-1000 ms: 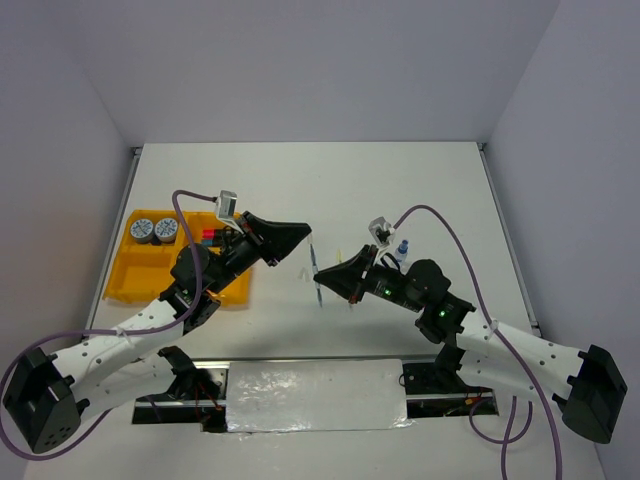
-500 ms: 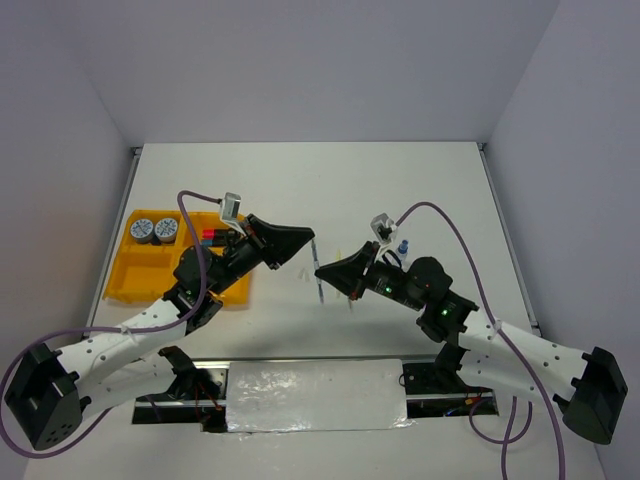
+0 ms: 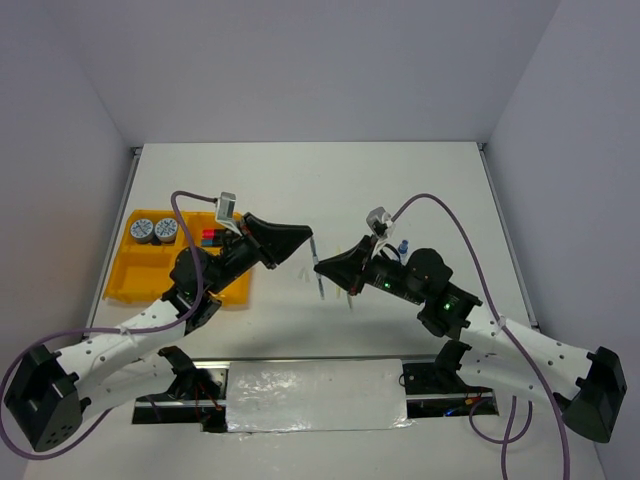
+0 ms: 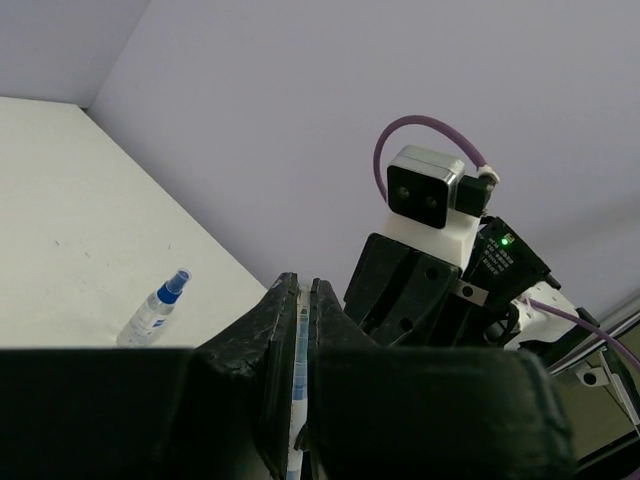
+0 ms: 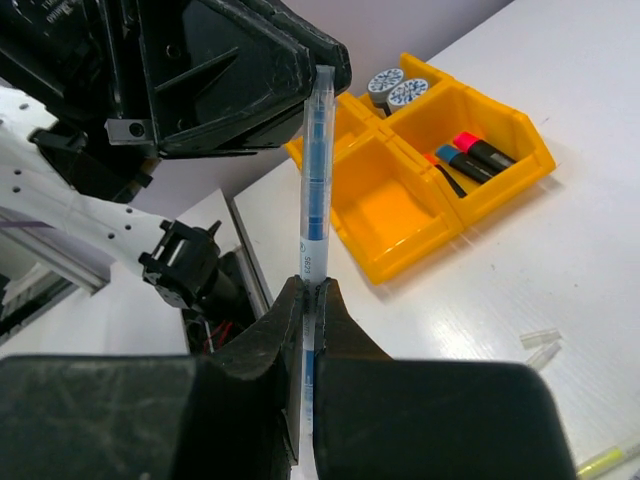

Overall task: Sort the stationery into containers
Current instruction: Close the pen cap on the pen.

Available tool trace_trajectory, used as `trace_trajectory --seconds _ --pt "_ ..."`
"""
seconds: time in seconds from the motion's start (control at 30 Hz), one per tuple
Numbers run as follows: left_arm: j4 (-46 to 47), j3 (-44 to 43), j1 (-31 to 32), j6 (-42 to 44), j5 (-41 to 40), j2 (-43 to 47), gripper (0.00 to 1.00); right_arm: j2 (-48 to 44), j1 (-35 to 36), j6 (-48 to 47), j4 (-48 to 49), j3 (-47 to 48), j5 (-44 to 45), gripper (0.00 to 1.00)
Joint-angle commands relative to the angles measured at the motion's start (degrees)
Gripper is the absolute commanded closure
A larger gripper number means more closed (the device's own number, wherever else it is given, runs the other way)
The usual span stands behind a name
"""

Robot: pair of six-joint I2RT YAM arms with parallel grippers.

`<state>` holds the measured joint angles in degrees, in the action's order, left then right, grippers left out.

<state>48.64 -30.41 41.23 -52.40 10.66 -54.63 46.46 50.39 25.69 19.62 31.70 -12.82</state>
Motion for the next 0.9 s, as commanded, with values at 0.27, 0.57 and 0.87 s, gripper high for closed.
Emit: trace_trajectory --seconds 0.27,0.57,0.87 --pt "-18.2 -8.2 0.4 10.6 1.7 4.7 0.6 0.5 0.1 -8.2 0.4 7.0 -2.8 1.0" --pt "-18.5 -9.8 0.4 10.7 4.7 5.2 0.4 1.7 0.4 -8.6 -0.5 8.6 -4.5 1.0" --pt "-16.1 -9.0 1.0 10.3 9.4 3.5 0.87 3.2 0.4 -8.0 -1.2 10.4 -3.2 1.0"
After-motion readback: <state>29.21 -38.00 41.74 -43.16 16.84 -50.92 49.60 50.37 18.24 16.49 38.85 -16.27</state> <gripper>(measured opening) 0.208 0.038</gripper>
